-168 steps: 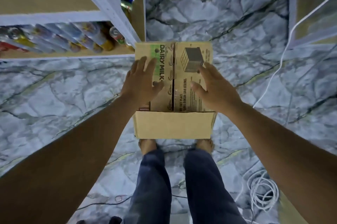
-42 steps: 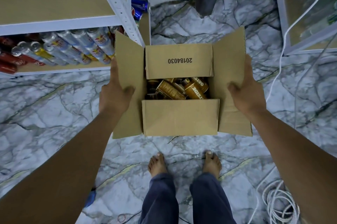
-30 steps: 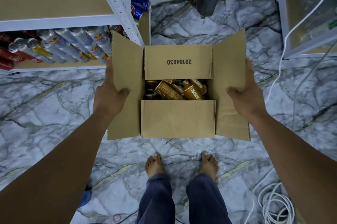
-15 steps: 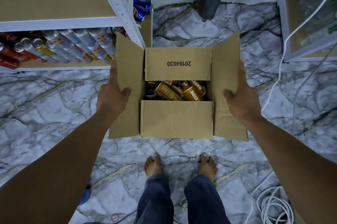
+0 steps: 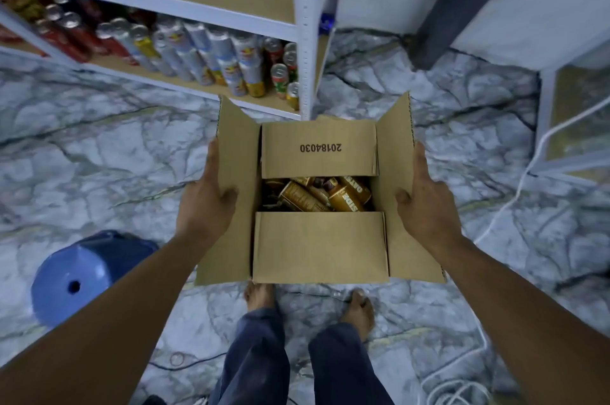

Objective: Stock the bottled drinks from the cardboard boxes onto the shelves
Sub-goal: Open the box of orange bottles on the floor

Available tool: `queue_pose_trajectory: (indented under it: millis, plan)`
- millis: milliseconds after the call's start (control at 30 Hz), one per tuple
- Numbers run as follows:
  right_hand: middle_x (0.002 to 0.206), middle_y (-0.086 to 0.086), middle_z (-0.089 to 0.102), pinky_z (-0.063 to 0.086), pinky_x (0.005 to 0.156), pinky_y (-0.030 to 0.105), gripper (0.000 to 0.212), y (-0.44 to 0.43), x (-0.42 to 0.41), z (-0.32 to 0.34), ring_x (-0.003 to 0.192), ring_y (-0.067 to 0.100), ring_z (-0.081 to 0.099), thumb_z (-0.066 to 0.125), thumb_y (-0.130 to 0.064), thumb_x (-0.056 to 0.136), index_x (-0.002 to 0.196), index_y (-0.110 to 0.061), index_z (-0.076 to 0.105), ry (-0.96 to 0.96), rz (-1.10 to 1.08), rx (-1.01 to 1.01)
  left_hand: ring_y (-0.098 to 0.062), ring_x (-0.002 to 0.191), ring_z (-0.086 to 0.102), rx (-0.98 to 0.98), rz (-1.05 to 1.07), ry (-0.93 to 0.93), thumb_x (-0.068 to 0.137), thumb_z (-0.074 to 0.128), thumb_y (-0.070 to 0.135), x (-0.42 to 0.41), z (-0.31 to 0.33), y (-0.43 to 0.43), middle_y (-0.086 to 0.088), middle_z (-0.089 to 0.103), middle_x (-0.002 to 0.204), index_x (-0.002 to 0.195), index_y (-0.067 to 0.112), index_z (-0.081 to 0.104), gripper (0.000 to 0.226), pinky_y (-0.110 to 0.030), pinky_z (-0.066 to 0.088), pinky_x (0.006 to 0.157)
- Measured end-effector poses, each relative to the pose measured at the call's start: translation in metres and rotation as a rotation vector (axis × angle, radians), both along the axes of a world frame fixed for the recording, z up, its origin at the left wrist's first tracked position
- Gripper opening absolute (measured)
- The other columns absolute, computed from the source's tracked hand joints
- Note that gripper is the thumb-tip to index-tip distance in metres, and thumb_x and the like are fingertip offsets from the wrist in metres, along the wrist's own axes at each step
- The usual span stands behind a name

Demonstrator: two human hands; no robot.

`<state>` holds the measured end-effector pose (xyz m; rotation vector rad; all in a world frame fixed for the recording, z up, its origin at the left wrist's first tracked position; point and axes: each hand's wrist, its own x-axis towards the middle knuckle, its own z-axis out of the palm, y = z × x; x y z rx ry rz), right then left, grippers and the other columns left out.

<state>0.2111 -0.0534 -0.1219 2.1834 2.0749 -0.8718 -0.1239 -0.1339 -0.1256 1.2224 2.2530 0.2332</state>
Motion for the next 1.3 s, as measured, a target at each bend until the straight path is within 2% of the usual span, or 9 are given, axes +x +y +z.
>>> queue_pose_trajectory:
  millis: [100, 233, 467, 567, 667, 767, 833, 1000, 1300]
  plan:
    - [0.064, 0.001, 0.047, 0.035, 0.054, 0.031, 0.092, 0.0, -0.035, 0.002, 0.057, 0.016, 0.046, 0.059, -0.015, 0.1, 0.162, -0.03, -0.008, 0.008, 0.103, -0.003, -0.036, 0.064, 0.056, 0.002, 0.091, -0.009, 0.099, 0.06, 0.019, -0.027, 0.002, -0.037, -0.016, 0.06, 0.071, 0.162, 0.042, -0.006, 0.094, -0.043, 0.05, 0.06]
    - [0.068, 0.002, 0.048, 0.043, 0.062, 0.034, 0.092, 0.0, -0.095, 0.003, 0.064, 0.022, 0.049, 0.058, -0.016, 0.1, 0.161, -0.034, -0.009, 0.021, 0.226, -0.005, -0.036, 0.06, 0.056, 0.019, 0.227, -0.017, 0.098, 0.058, 0.015, -0.066, 0.003, -0.08, -0.015, 0.058, 0.064, 0.162, 0.042, -0.006, 0.094, -0.049, 0.054, 0.057]
    - [0.065, 0.007, 0.052, 0.037, 0.055, 0.033, 0.092, 0.001, -0.211, 0.008, 0.056, 0.019, 0.047, 0.059, -0.018, 0.101, 0.161, -0.035, -0.01, 0.039, 0.442, 0.041, -0.03, 0.057, 0.052, 0.039, 0.436, 0.008, 0.1, 0.055, 0.011, -0.144, 0.004, -0.134, -0.011, 0.052, 0.064, 0.163, 0.037, -0.006, 0.091, -0.033, 0.038, 0.046]
    - [0.096, 0.02, 0.066, 0.038, 0.061, 0.032, 0.091, 0.005, -0.263, 0.009, 0.07, 0.03, 0.058, 0.059, -0.015, 0.101, 0.162, -0.031, -0.007, 0.054, 0.554, 0.059, -0.031, 0.054, 0.05, 0.061, 0.534, -0.002, 0.098, 0.053, 0.008, -0.176, 0.003, -0.149, -0.013, 0.049, 0.064, 0.162, 0.04, -0.005, 0.093, -0.033, 0.037, 0.046]
    - [0.13, 0.025, 0.06, 0.04, 0.069, 0.032, 0.09, 0.012, -0.313, 0.007, 0.097, 0.041, 0.062, 0.059, -0.013, 0.101, 0.163, -0.027, -0.004, 0.054, 0.633, 0.062, -0.029, 0.05, 0.049, 0.082, 0.593, -0.035, 0.098, 0.053, 0.005, -0.206, 0.001, -0.16, -0.012, 0.05, 0.06, 0.162, 0.039, -0.005, 0.093, -0.034, 0.035, 0.044]
    - [0.126, 0.03, 0.06, 0.051, 0.067, 0.041, 0.091, 0.019, -0.351, 0.005, 0.082, 0.038, 0.061, 0.061, -0.014, 0.099, 0.163, -0.028, -0.002, 0.027, 0.697, 0.091, -0.024, 0.051, 0.046, 0.092, 0.64, -0.037, 0.097, 0.054, 0.003, -0.227, -0.005, -0.166, -0.013, 0.051, 0.062, 0.162, 0.038, -0.007, 0.095, -0.032, 0.032, 0.044]
    - [0.128, 0.033, 0.057, 0.055, 0.074, 0.047, 0.089, 0.024, -0.379, 0.003, 0.086, 0.04, 0.062, 0.061, -0.015, 0.1, 0.163, -0.027, 0.0, 0.034, 0.719, 0.086, -0.027, 0.053, 0.049, 0.109, 0.679, -0.03, 0.095, 0.055, 0.003, -0.244, -0.014, -0.169, -0.013, 0.052, 0.062, 0.162, 0.038, -0.007, 0.097, -0.033, 0.034, 0.045]
    - [0.073, 0.012, 0.056, 0.041, 0.055, 0.037, 0.091, 0.049, -0.447, -0.019, 0.067, 0.029, 0.053, 0.06, -0.018, 0.1, 0.162, -0.03, -0.006, -0.039, 0.834, 0.11, -0.034, 0.057, 0.055, 0.12, 0.818, -0.075, 0.096, 0.052, 0.006, -0.277, -0.047, -0.166, -0.016, 0.056, 0.064, 0.162, 0.041, -0.007, 0.095, -0.047, 0.047, 0.051]
    - [0.096, 0.029, 0.064, 0.052, 0.066, 0.045, 0.093, 0.107, -0.554, -0.107, 0.078, 0.042, 0.06, 0.063, -0.015, 0.097, 0.164, -0.026, -0.001, -0.022, 1.071, 0.152, -0.029, 0.061, 0.054, 0.106, 1.055, -0.044, 0.1, 0.053, 0.014, -0.312, -0.134, -0.131, -0.013, 0.058, 0.071, 0.162, 0.039, -0.008, 0.09, -0.041, 0.046, 0.053]
